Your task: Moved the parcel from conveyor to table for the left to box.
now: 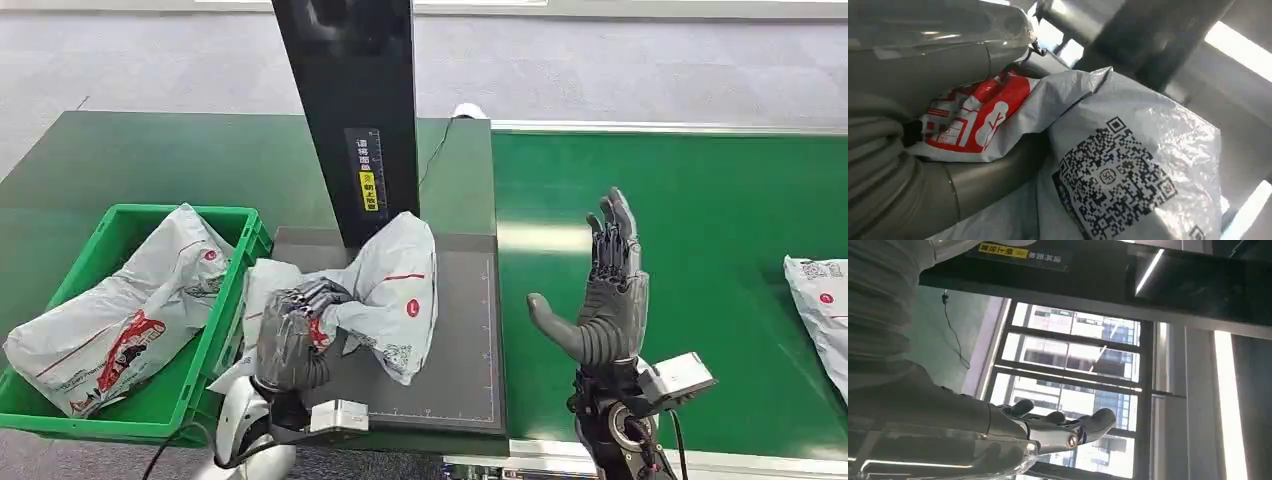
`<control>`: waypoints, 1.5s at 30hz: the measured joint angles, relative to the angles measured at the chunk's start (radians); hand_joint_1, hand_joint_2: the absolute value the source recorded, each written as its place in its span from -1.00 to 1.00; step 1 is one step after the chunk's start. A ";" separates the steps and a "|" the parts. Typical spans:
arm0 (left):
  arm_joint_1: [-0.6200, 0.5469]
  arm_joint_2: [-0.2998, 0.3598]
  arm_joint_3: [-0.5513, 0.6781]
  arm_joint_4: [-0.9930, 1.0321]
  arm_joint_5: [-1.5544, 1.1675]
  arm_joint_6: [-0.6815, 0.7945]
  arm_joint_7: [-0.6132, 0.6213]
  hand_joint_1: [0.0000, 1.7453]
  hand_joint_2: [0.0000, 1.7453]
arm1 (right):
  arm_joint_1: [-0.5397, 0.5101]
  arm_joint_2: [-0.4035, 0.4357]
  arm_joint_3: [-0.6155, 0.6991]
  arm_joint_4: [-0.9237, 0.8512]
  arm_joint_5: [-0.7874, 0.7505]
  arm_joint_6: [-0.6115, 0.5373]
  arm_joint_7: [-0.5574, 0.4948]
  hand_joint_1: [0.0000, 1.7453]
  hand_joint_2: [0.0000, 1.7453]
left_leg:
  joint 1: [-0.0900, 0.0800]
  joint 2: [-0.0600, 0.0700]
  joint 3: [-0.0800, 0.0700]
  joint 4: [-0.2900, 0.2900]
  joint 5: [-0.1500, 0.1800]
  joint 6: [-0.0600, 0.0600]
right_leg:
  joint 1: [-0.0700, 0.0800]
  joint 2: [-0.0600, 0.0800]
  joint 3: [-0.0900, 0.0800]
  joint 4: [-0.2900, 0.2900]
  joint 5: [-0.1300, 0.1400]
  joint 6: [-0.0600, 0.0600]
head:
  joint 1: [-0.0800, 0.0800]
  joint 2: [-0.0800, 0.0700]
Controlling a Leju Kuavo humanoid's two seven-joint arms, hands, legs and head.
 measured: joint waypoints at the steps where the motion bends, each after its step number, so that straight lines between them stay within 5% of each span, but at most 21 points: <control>1: 0.000 0.014 0.008 -0.012 -0.024 0.015 0.020 1.00 1.00 | 0.004 0.000 -0.003 0.000 -0.001 -0.003 0.000 -1.00 1.00 | 0.000 0.000 0.000 0.000 0.000 0.000 | 0.000 0.000 0.000 0.000 0.000 0.000 | 0.000 0.000; 14: 0.008 0.129 0.348 -0.106 -0.121 0.073 0.145 1.00 1.00 | 0.012 -0.042 -0.011 0.003 -0.035 -0.023 -0.007 -1.00 1.00 | 0.001 0.001 0.000 0.000 0.000 0.000 | 0.001 0.001 0.000 0.000 0.000 0.000 | 0.000 0.000; 17: -0.001 0.134 0.418 -0.097 -0.166 0.021 0.271 1.00 1.00 | 0.004 -0.050 -0.011 0.005 -0.038 -0.038 -0.006 -1.00 1.00 | 0.001 0.001 0.000 0.000 0.000 0.000 | 0.001 0.001 -0.001 0.000 0.000 0.000 | 0.001 0.000; 22: -0.088 0.158 0.526 0.046 -0.191 -0.054 0.454 1.00 1.00 | 0.014 -0.051 -0.011 0.005 -0.020 -0.053 -0.008 -1.00 1.00 | 0.001 0.001 0.000 0.000 0.000 0.000 | 0.001 0.001 -0.001 0.000 0.000 0.000 | 0.000 0.000; 28: -0.222 0.217 0.625 0.303 -0.207 -0.161 0.536 1.00 1.00 | 0.013 -0.051 -0.011 0.005 -0.008 -0.053 0.005 -1.00 1.00 | 0.003 0.001 0.000 0.000 0.001 -0.001 | 0.003 0.001 -0.001 0.001 0.001 -0.001 | 0.000 0.000; 29: -0.238 0.224 0.631 0.336 -0.213 -0.178 0.545 0.76 1.00 | 0.012 -0.051 -0.011 0.005 -0.005 -0.048 0.010 -1.00 1.00 | 0.003 0.001 0.000 0.000 0.001 -0.001 | 0.003 0.001 -0.001 0.001 0.001 -0.001 | 0.000 0.000; 31: -0.268 0.238 0.642 0.412 -0.230 -0.225 0.563 -1.00 1.00 | 0.009 -0.050 -0.011 0.005 0.004 -0.038 0.018 -1.00 1.00 | 0.002 0.002 0.000 0.000 0.001 -0.001 | 0.003 0.002 -0.001 0.001 0.001 -0.001 | 0.000 0.000; 34: -0.298 0.244 0.656 0.513 -0.241 -0.237 0.576 -1.00 1.00 | 0.006 -0.045 -0.010 0.006 0.015 -0.028 0.019 -1.00 1.00 | 0.002 0.005 0.000 0.000 0.001 -0.002 | 0.002 0.004 -0.001 0.001 0.001 -0.001 | 0.000 0.000; 35: -0.300 0.244 0.658 0.537 -0.242 -0.228 0.581 -1.00 -1.00 | 0.003 -0.042 -0.009 0.007 0.017 -0.027 0.021 -1.00 1.00 | 0.002 0.005 0.000 0.000 0.001 -0.002 | 0.002 0.005 -0.001 0.001 0.001 -0.001 | 0.001 0.000; 45: -0.272 0.217 0.704 0.547 -0.084 -0.096 0.463 -1.00 -1.00 | -0.006 -0.027 -0.008 0.013 0.026 -0.029 0.032 -1.00 1.00 | 0.003 0.006 0.000 0.000 0.001 -0.002 | 0.003 0.006 -0.002 0.001 0.001 -0.001 | 0.000 0.000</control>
